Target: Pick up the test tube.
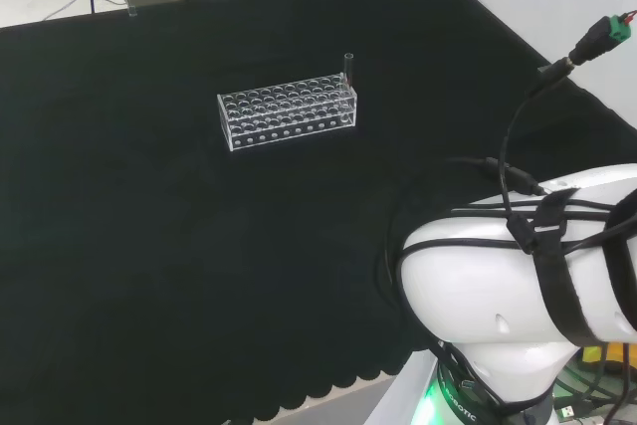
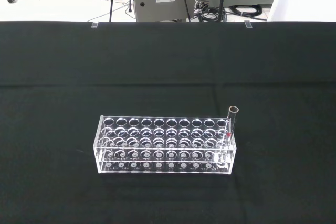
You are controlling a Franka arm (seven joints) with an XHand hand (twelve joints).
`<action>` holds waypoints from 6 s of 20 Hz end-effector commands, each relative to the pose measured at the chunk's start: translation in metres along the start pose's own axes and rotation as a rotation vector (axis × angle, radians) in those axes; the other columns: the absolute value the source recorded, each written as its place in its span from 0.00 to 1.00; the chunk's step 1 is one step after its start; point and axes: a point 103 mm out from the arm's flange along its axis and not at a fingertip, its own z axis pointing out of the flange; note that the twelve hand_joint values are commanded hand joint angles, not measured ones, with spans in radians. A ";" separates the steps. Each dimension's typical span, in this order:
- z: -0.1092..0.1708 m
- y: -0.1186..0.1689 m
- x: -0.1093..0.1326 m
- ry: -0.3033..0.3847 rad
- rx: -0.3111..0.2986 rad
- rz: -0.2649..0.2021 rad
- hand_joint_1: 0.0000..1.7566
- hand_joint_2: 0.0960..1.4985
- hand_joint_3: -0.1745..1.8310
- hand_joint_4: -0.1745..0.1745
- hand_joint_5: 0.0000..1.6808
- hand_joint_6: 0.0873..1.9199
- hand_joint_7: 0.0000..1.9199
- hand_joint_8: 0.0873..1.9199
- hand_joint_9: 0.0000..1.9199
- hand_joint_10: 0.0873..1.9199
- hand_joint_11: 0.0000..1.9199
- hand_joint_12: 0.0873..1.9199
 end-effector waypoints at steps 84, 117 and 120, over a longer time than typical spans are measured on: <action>0.255 0.250 -0.082 0.092 0.536 0.065 0.59 0.35 0.47 0.16 0.33 0.19 0.42 0.39 0.37 0.36 0.23 0.72; 0.290 0.273 -0.076 0.051 0.494 0.082 0.65 0.36 0.50 0.00 0.49 0.36 0.60 0.37 0.52 0.31 0.33 0.66; 0.289 0.275 -0.075 0.039 0.482 0.078 0.66 0.43 0.43 0.00 0.56 0.38 0.64 0.36 0.55 0.29 0.35 0.66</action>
